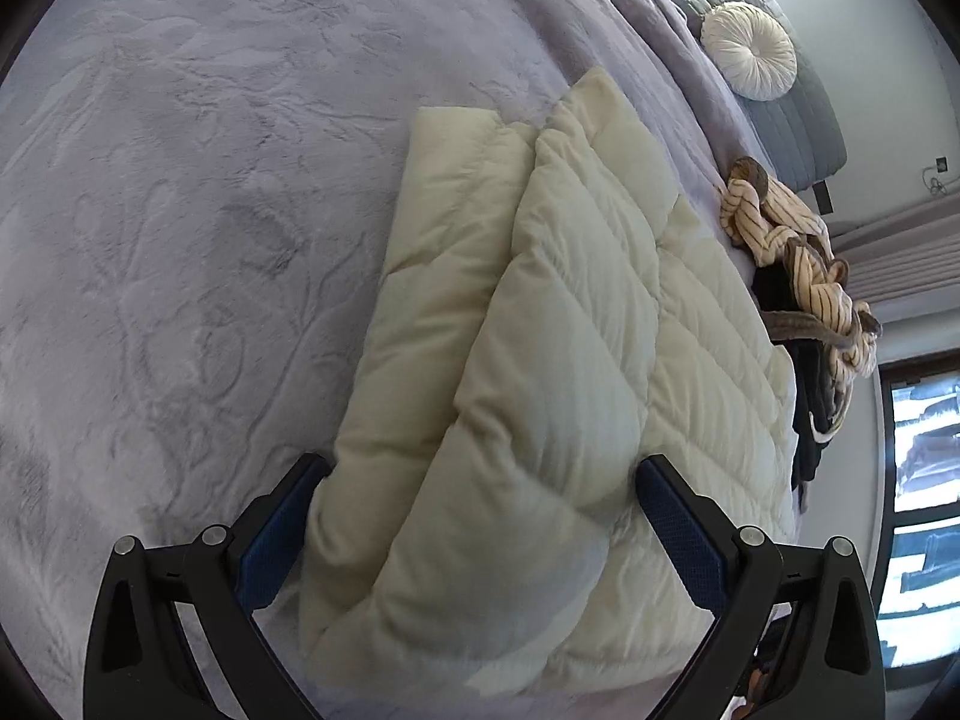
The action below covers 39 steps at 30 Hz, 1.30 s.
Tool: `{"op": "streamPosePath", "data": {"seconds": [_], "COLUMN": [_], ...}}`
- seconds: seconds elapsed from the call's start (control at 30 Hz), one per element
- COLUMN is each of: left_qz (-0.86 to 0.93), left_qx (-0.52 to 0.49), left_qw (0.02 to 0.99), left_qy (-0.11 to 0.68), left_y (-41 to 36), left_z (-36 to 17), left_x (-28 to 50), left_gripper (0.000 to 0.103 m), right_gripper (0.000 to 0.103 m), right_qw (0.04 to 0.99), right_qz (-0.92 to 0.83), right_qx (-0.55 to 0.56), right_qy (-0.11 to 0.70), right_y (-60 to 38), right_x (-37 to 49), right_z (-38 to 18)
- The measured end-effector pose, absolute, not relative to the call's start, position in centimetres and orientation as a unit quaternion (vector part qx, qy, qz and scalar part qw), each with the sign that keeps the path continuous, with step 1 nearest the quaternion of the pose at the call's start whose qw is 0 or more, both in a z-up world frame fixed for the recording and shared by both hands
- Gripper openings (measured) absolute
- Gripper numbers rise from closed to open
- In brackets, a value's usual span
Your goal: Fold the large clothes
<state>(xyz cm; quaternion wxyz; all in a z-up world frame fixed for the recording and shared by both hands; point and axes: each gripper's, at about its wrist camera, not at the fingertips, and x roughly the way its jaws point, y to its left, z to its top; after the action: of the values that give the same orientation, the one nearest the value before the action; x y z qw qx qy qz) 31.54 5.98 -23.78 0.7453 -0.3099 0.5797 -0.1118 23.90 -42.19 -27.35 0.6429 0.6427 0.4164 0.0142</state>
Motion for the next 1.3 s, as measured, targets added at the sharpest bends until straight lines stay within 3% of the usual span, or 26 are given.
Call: {"op": "streamPosePath", "data": {"seconds": [0.03, 0.1, 0.17, 0.27, 0.3, 0.33, 0.43, 0.9, 1.3], "left_qz": [-0.115, -0.126, -0.145, -0.168, -0.176, -0.181, -0.195, -0.235, -0.201], "left_qx": [-0.310, -0.309, -0.315, -0.309, -0.307, -0.306, -0.306, -0.300, -0.262], "left_qw": [0.746, 0.742, 0.735, 0.738, 0.739, 0.740, 0.743, 0.732, 0.712], "left_qy": [0.579, 0.581, 0.583, 0.576, 0.573, 0.571, 0.562, 0.564, 0.619], "left_y": [5.9, 5.7, 5.6, 5.5, 5.4, 5.4, 5.7, 9.3, 12.3], "left_z": [-23.7, -23.7, -23.6, -22.7, -22.2, -21.8, -20.6, -16.2, -19.3], "left_x": [31.7, 31.9, 32.2, 32.1, 32.1, 32.0, 31.7, 24.7, 17.2], "left_gripper": [0.096, 0.074, 0.045, 0.030, 0.029, 0.028, 0.028, 0.028, 0.028], "right_gripper": [0.087, 0.087, 0.086, 0.054, 0.039, 0.034, 0.028, 0.027, 0.027], "right_qw": [0.638, 0.632, 0.623, 0.605, 0.598, 0.591, 0.593, 0.580, 0.562], "right_qz": [0.015, 0.016, 0.021, 0.024, 0.028, 0.033, 0.044, 0.086, 0.056], "right_qx": [0.651, 0.662, 0.674, 0.690, 0.699, 0.709, 0.713, 0.729, 0.733], "right_qy": [0.411, 0.403, 0.395, 0.396, 0.391, 0.382, 0.370, 0.354, 0.378], "right_y": [-42.3, -42.6, -42.7, -42.7, -42.7, -42.7, -42.5, -40.5, -38.4], "right_x": [24.1, 23.9, 23.9, 23.8, 23.8, 23.7, 23.5, 19.5, 13.5], "right_z": [-27.5, -27.8, -28.0, -28.5, -28.7, -28.7, -28.2, -25.4, -27.6]}}
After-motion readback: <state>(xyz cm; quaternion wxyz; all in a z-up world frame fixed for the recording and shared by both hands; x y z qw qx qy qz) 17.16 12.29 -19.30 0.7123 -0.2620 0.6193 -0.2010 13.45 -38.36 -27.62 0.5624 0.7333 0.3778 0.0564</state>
